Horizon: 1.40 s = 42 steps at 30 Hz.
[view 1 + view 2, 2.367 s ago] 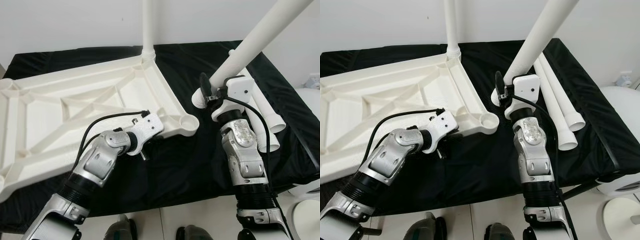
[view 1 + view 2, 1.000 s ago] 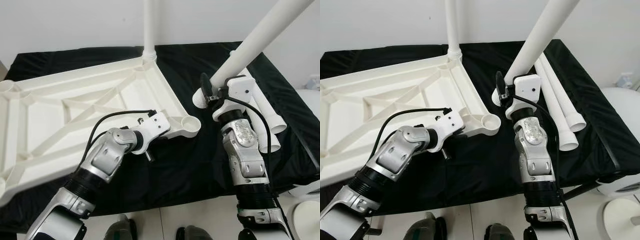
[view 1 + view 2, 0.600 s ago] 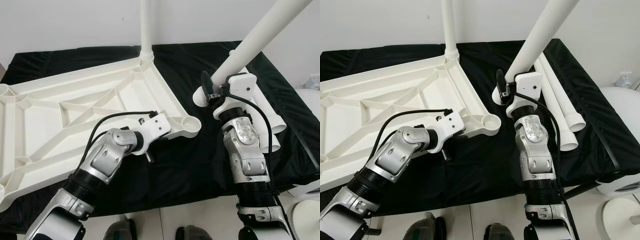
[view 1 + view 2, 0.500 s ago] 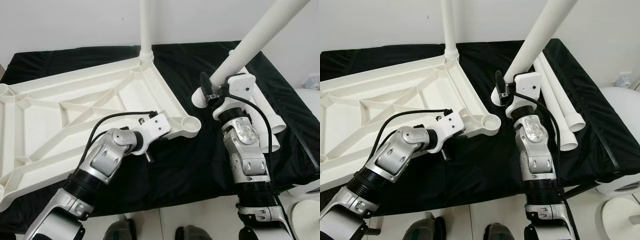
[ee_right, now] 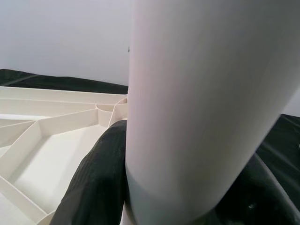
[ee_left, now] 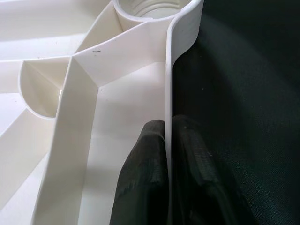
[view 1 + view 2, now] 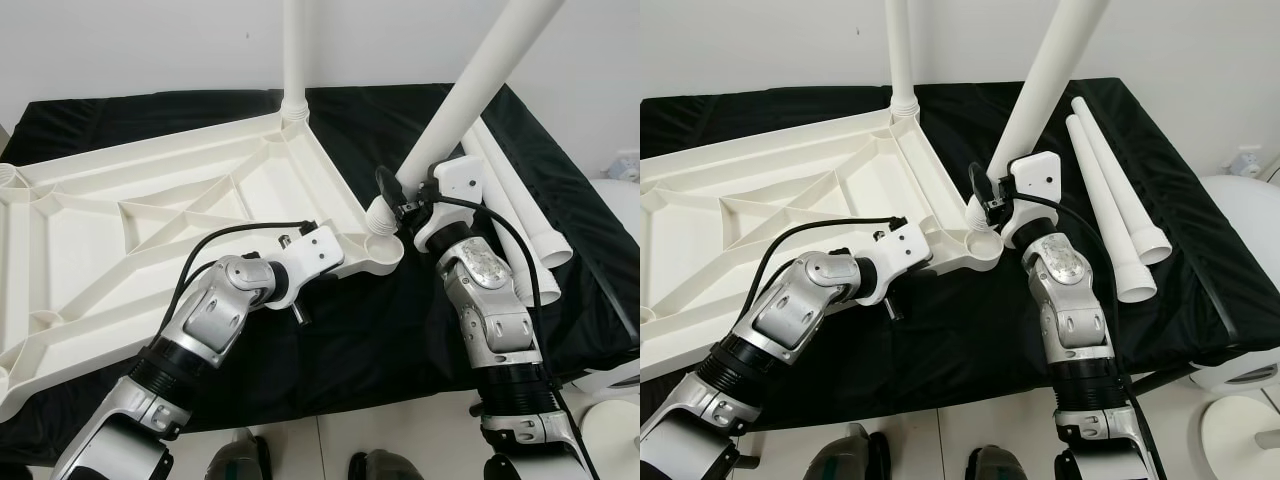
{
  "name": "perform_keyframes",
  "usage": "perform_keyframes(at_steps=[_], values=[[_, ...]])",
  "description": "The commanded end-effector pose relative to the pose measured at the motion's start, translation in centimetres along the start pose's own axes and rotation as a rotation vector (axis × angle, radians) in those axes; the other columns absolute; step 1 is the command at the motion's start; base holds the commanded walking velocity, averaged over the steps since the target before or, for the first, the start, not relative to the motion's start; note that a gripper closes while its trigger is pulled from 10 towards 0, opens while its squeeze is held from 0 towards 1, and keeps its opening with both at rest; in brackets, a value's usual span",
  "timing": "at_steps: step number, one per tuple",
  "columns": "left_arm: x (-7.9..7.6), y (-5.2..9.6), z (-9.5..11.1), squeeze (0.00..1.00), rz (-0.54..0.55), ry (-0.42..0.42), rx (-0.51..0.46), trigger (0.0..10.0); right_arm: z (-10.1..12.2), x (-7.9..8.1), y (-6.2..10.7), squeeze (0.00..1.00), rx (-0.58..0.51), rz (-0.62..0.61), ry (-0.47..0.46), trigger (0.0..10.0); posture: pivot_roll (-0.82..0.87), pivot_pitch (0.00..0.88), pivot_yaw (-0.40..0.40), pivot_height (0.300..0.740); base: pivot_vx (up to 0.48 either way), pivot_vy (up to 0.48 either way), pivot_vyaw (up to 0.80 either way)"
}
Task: Building children table
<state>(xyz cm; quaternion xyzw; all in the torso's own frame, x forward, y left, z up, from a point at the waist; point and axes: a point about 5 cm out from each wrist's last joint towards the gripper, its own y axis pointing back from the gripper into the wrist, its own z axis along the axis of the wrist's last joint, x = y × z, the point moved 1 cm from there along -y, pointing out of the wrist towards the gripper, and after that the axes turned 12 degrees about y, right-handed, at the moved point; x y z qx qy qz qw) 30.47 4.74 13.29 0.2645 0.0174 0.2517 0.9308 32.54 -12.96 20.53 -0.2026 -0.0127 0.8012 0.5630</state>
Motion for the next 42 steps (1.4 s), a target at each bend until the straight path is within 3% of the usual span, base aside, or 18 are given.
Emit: perform_keyframes(at_steps=[1, 3, 4, 6, 7, 9, 11, 27, 30, 31, 32, 33, 34, 36, 37, 38, 39, 42], values=[[-0.5, -0.7, -2.7, 0.00, 0.028, 0.066, 0.084, 10.0, -0.3, 0.4, 0.2, 0.00, 0.016, 0.035, -0.015, 10.0, -0.04, 0.077, -0.018, 0.740, 0.000, 0.000, 0.00], [-0.4, -0.7, -2.6, 0.00, 0.029, 0.066, 0.083, 10.0, -0.3, 0.4, 0.2, 0.00, 0.019, 0.042, -0.019, 10.0, -0.04, 0.077, -0.017, 0.740, 0.000, 0.000, 0.00], [-0.4, -0.7, -2.5, 0.60, 0.028, 0.073, 0.077, 10.0, -0.4, 0.4, 0.3, 0.00, 0.023, 0.047, -0.021, 10.0, -0.04, 0.074, -0.016, 0.740, 0.000, 0.000, 0.00], [-0.4, -0.7, -2.5, 0.60, 0.026, 0.074, 0.074, 10.0, -0.5, 0.4, 0.3, 0.00, 0.024, 0.047, -0.021, 10.0, -0.04, 0.074, -0.016, 0.740, 0.000, 0.000, 0.00], [-0.3, -0.7, -2.5, 1.00, 0.029, 0.074, 0.074, 10.0, -0.5, 0.4, 0.3, 0.00, 0.026, 0.047, -0.021, 10.0, -0.04, 0.072, -0.015, 0.740, 0.000, 0.000, 0.00], [-0.3, -0.7, -2.5, 1.00, 0.031, 0.073, 0.075, 10.0, -0.5, 0.4, 0.3, 0.00, 0.027, 0.048, -0.021, 10.0, -0.04, 0.072, -0.015, 0.740, 0.000, 0.000, 0.00], [-0.2, -0.7, -2.4, 0.00, 0.036, 0.071, 0.077, 10.0, -0.5, 0.4, 0.3, 0.00, 0.028, 0.048, -0.023, 10.0, -0.04, 0.068, -0.013, 0.740, 0.000, 0.000, 0.00], [-1.0, -1.0, -3.0, 0.00, 0.011, 0.027, 0.116, 10.0, -0.1, -0.1, 0.4, 0.00, 0.020, 0.037, -0.020, 10.0, -0.05, 0.073, -0.010, 0.740, 0.000, 0.000, 0.00], [-1.0, -0.9, -3.2, 0.00, 0.007, 0.010, 0.125, 3.8, 0.0, -0.3, 0.4, 0.00, 0.018, 0.031, -0.019, 10.0, -0.05, 0.076, -0.008, 0.740, 0.000, 0.000, 0.00], [-1.0, -0.9, -3.2, 0.00, 0.007, 0.010, 0.125, 3.8, 0.0, -0.3, 0.4, 0.00, 0.018, 0.031, -0.019, 10.0, -0.05, 0.076, -0.008, 0.740, 0.000, 0.000, 0.00], [-0.9, -0.8, -3.2, 0.00, 0.009, -0.001, 0.128, 0.2, 0.0, -0.4, 0.4, 0.00, 0.015, 0.027, -0.021, 10.0, -0.05, 0.076, -0.008, 0.740, 0.000, 0.000, 0.00], [-0.9, -0.8, -3.2, 0.00, 0.009, -0.001, 0.128, 0.2, 0.0, -0.4, 0.4, 0.00, 0.015, 0.027, -0.021, 10.0, -0.05, 0.076, -0.008, 0.740, 0.000, 0.000, 0.00], [-0.8, -0.7, -3.2, 0.00, 0.008, -0.006, 0.128, 2.4, 0.1, -0.4, 0.4, 0.00, 0.013, 0.027, -0.024, 10.0, -0.04, 0.078, -0.007, 0.740, 0.000, 0.000, 0.00], [-0.7, -0.6, -3.1, 0.00, 0.007, -0.008, 0.127, 2.4, 0.1, -0.5, 0.4, 0.00, 0.012, 0.027, -0.027, 10.0, -0.04, 0.078, -0.007, 0.740, 0.000, 0.000, 0.00], [-0.8, -0.5, -3.1, 0.00, -0.003, -0.030, 0.131, 3.5, 0.1, -0.4, 0.4, 0.00, 0.013, 0.029, -0.030, 10.0, -0.04, 0.078, -0.007, 0.740, 0.000, 0.000, 0.00], [-0.7, -0.5, -3.1, 0.00, 0.000, -0.026, 0.136, 10.0, 0.1, -0.4, 0.4, 0.00, 0.014, 0.030, -0.031, 10.0, -0.04, 0.080, -0.005, 0.740, 0.000, 0.000, 0.00], [-1.0, -0.2, -2.9, 0.00, -0.034, -0.041, 0.118, 0.0, 0.0, -0.5, 0.5, 0.00, 0.017, 0.030, -0.030, 10.0, -0.04, 0.082, -0.003, 0.740, 0.000, 0.000, 0.00], [-1.0, -0.1, -2.8, 0.00, -0.041, -0.047, 0.113, 0.0, 0.0, -0.5, 0.5, 0.00, 0.019, 0.029, -0.030, 10.0, -0.04, 0.084, -0.001, 0.740, 0.000, 0.000, 0.00]])
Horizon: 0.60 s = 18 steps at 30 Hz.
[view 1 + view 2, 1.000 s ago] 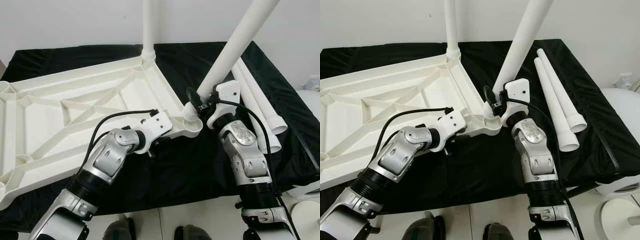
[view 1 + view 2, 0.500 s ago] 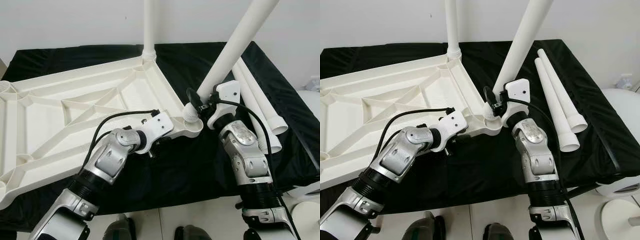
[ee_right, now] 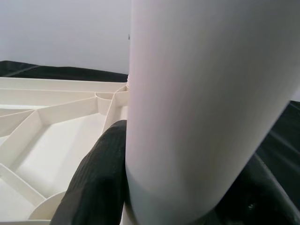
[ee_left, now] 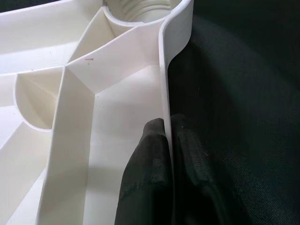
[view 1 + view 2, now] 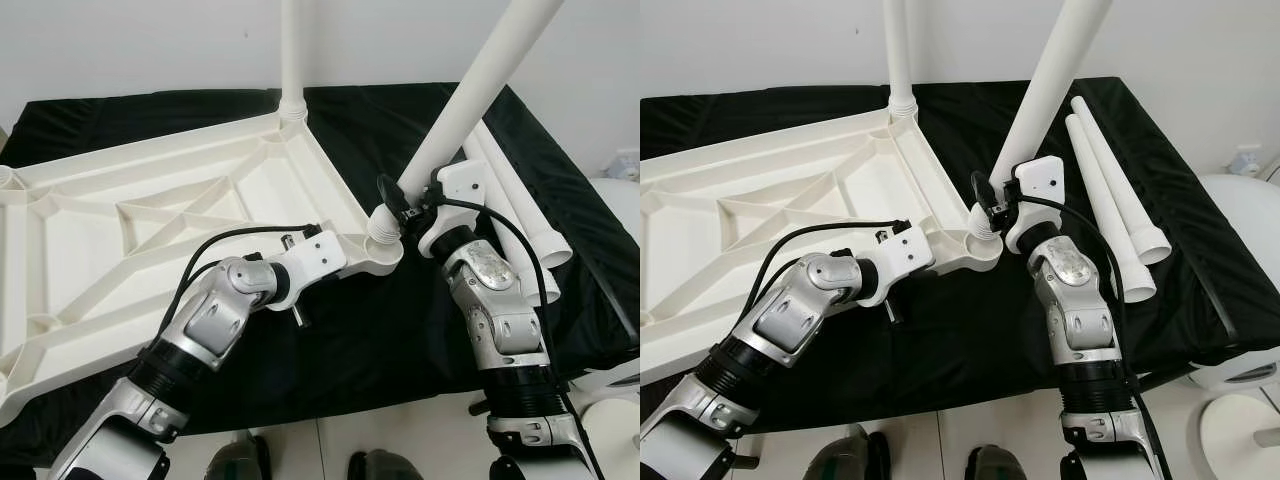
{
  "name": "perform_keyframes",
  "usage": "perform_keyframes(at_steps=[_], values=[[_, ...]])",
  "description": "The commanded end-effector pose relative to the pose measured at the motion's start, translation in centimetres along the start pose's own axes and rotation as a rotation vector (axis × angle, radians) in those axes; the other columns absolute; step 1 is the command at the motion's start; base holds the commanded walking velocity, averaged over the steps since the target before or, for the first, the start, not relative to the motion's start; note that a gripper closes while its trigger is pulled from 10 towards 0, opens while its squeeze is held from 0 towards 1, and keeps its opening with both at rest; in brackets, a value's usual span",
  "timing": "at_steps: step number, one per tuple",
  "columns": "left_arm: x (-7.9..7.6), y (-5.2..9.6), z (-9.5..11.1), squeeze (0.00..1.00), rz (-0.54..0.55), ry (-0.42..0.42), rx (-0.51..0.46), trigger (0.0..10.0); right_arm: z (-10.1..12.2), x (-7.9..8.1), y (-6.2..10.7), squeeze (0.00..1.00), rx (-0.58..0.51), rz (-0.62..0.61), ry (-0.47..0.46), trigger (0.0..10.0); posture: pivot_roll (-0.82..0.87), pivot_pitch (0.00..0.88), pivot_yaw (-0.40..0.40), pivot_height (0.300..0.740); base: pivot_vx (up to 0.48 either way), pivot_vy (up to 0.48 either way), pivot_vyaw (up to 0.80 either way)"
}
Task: Building children table
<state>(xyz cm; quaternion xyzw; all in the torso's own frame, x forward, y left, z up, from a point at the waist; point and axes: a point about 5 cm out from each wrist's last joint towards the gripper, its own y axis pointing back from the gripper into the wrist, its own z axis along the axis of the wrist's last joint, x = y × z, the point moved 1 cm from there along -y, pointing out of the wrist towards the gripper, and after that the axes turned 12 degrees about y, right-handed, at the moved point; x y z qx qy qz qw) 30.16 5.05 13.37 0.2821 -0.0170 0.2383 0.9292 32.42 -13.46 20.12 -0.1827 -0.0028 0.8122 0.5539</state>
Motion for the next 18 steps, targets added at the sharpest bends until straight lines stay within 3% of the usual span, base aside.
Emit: perform_keyframes(at_steps=[1, 2, 3, 4, 18], values=[[-1.17, -0.58, -2.48, 0.00, -0.047, 0.024, 0.095, 0.0, 0.38, -0.24, 0.20, 0.00, -0.015, -0.002, -0.005, 10.0, -0.04, 0.084, -0.001, 0.740, 0.000, 0.000, 0.00], [-1.17, -0.58, -2.48, 0.00, -0.047, 0.024, 0.095, 0.0, 0.38, -0.24, 0.20, 0.00, -0.015, -0.002, -0.005, 10.0, -0.04, 0.084, -0.001, 0.740, 0.000, 0.000, 0.00], [-1.21, -0.58, -2.49, 0.00, -0.050, 0.015, 0.101, 1.0, 0.37, -0.26, 0.25, 0.00, -0.014, -0.001, -0.005, 10.0, -0.04, 0.086, -0.001, 0.740, 0.000, 0.000, 0.00], [-1.11, -0.63, -2.59, 0.00, -0.040, 0.014, 0.113, 10.0, 0.39, -0.27, 0.30, 0.00, -0.014, 0.004, -0.010, 10.0, -0.04, 0.088, 0.000, 0.740, 0.000, 0.000, 0.00], [-0.46, -0.87, -2.57, 0.00, -0.006, 0.011, 0.126, 10.0, 1.02, 0.36, 1.08, 0.00, -0.025, 0.138, -0.064, 10.0, -0.05, 0.089, -0.002, 0.740, 0.000, 0.000, 0.00]])
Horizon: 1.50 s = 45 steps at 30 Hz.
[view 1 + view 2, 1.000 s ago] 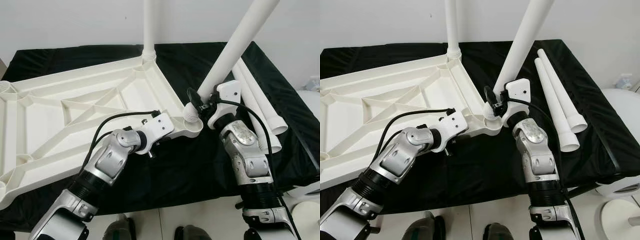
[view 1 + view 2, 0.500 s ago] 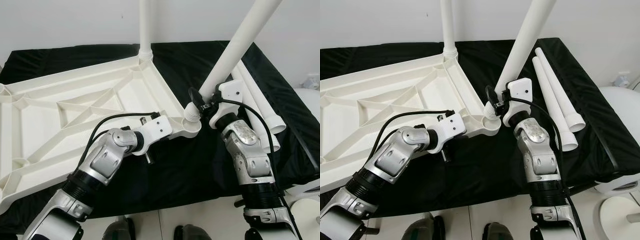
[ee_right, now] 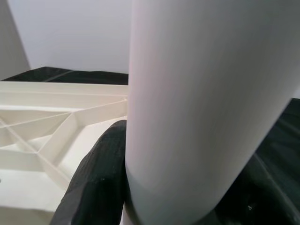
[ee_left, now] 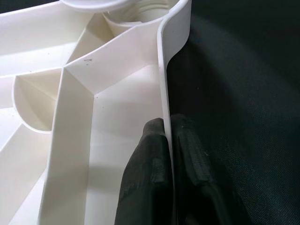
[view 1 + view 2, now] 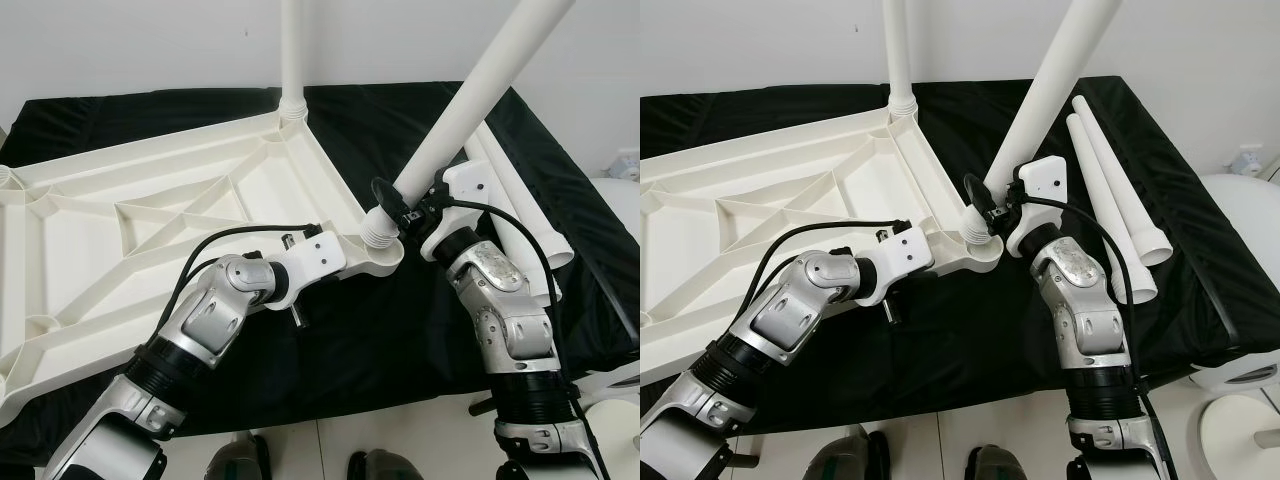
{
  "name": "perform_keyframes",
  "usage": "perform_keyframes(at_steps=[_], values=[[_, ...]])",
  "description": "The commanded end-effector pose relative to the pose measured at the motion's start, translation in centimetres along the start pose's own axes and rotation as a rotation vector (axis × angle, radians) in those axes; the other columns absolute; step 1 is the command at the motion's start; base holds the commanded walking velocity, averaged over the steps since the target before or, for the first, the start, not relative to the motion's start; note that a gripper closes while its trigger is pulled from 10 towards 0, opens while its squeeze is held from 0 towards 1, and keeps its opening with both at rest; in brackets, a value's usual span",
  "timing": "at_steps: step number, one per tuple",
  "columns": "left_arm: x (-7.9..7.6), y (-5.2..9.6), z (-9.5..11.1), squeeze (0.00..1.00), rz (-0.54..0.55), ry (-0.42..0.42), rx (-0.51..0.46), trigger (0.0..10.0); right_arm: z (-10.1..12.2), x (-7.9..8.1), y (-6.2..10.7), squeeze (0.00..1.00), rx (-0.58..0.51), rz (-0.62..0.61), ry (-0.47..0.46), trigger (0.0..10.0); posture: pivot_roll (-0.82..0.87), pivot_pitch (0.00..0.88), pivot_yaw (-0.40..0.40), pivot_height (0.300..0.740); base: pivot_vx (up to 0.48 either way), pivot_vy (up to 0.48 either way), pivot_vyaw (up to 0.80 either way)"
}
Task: Building children table
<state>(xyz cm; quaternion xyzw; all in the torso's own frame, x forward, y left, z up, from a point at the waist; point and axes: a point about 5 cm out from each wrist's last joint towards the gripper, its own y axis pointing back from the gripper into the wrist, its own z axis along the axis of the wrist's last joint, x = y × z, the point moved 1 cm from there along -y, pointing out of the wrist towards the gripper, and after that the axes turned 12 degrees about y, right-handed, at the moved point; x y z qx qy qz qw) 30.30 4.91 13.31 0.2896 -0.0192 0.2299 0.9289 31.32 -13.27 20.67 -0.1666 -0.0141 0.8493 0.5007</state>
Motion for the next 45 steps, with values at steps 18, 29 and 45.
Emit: perform_keyframes(at_steps=[18, 29, 45], values=[[-0.2, -0.6, -2.6, 0.00, 0.020, 0.022, 0.115, 10.0, -1.8, -1.8, 2.0, 0.00, 0.195, 0.053, 0.054, 10.0, -0.05, 0.086, 0.002, 0.740, 0.000, 0.000, 0.00], [-0.2, -0.8, -2.4, 0.00, 0.024, 0.017, 0.109, 10.0, -2.9, -1.2, 0.4, 0.00, 0.211, 0.075, 0.032, 10.0, -0.05, 0.077, 0.001, 0.740, 0.000, 0.000, 0.00], [-0.5, -0.8, -2.3, 0.00, 0.025, 0.020, 0.102, 10.0, -3.6, -0.6, -0.9, 0.00, 0.191, 0.173, 0.068, 10.0, -0.04, 0.072, -0.014, 0.740, 0.000, 0.000, 0.00]])
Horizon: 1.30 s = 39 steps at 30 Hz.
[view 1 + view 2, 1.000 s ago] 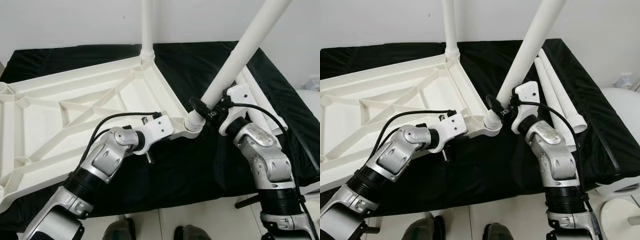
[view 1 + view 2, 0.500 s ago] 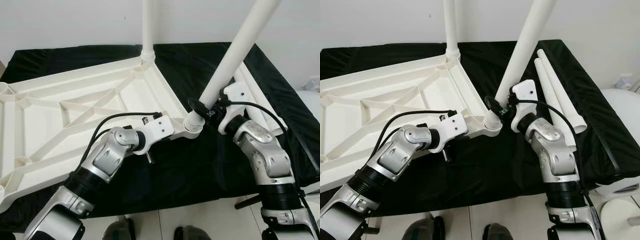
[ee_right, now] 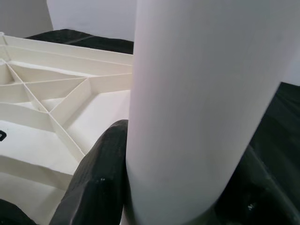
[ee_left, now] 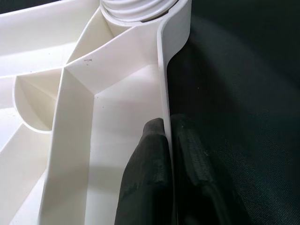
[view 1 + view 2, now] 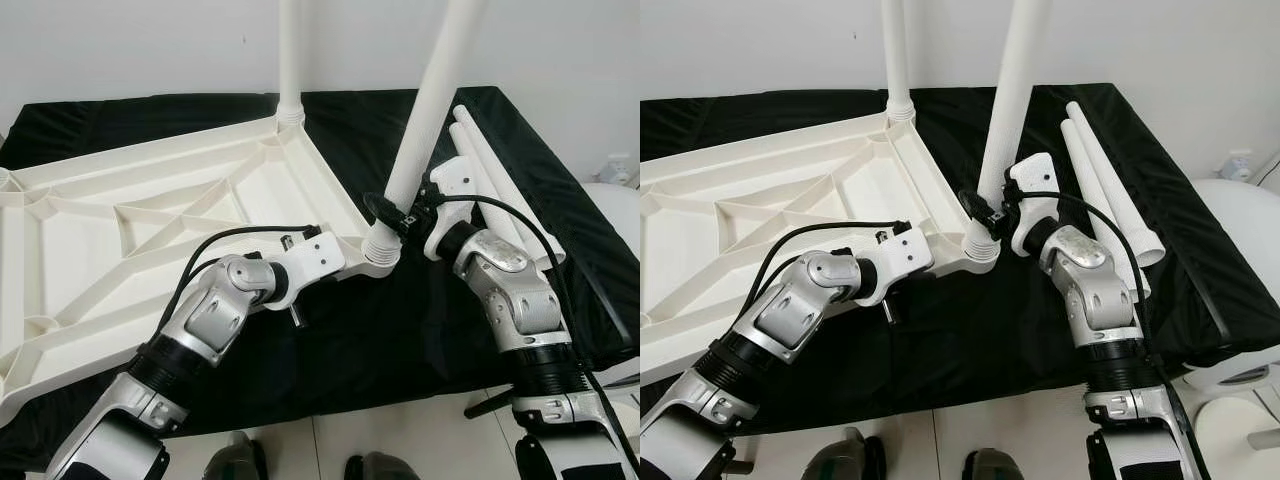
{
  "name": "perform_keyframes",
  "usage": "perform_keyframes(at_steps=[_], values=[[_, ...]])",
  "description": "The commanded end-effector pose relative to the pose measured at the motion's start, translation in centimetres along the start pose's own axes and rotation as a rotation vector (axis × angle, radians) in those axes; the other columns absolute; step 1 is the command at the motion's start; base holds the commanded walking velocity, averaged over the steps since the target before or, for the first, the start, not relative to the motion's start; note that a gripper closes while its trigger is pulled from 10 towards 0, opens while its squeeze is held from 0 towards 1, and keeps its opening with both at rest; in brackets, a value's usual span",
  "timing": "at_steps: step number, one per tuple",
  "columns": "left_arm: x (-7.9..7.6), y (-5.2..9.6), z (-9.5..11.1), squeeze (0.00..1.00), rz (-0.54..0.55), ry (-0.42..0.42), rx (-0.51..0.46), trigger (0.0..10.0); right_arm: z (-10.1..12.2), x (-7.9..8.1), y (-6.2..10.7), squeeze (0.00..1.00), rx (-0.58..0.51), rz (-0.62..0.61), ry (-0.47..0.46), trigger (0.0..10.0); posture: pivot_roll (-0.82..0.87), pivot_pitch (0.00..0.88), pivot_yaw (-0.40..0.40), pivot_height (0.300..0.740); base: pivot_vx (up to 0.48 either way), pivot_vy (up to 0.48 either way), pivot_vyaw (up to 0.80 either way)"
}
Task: Building children table
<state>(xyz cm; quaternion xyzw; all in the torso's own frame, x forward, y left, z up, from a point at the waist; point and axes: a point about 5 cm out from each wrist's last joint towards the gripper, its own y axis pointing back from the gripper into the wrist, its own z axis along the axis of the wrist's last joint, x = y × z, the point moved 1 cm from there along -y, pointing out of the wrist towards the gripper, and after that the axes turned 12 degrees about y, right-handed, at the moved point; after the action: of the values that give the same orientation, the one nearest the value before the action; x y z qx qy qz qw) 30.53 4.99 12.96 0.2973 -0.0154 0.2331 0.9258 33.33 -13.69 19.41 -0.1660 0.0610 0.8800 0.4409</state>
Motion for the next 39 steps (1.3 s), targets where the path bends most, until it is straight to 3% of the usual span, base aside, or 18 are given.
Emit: perform_keyframes(at_steps=[1, 12, 23, 33, 39], values=[[-0.7, -0.7, -2.0, 0.00, 0.020, 0.015, 0.084, 10.0, -1.9, 0.4, 0.1, 0.00, 0.082, 0.018, 0.004, 10.0, -0.04, 0.073, -0.014, 0.740, 0.000, 0.000, 0.00], [-0.6, -0.5, -2.0, 0.00, 0.022, 0.018, 0.083, 10.0, -3.3, 1.1, 1.0, 0.00, 0.089, 0.025, -0.018, 10.0, -0.04, 0.084, -0.009, 0.740, 0.000, 0.000, 0.00], [-0.4, -0.4, -1.9, 0.00, 0.025, 0.010, 0.087, 10.0, -5.6, 1.3, 3.1, 0.00, 0.118, -0.060, -0.076, 10.0, -0.05, 0.093, 0.007, 0.740, 0.000, 0.000, 0.00], [-0.3, -0.4, -1.8, 0.00, 0.020, 0.004, 0.086, 10.0, -5.3, 0.7, 2.6, 0.00, 0.105, -0.115, -0.103, 10.0, -0.05, 0.093, 0.013, 0.740, 0.000, 0.000, 0.00], [-0.3, -0.3, -1.8, 0.00, 0.020, 0.002, 0.087, 10.0, -4.3, 1.4, 1.7, 0.00, 0.070, -0.125, -0.104, 10.0, -0.04, 0.096, 0.013, 0.740, 0.000, 0.000, 0.00]])
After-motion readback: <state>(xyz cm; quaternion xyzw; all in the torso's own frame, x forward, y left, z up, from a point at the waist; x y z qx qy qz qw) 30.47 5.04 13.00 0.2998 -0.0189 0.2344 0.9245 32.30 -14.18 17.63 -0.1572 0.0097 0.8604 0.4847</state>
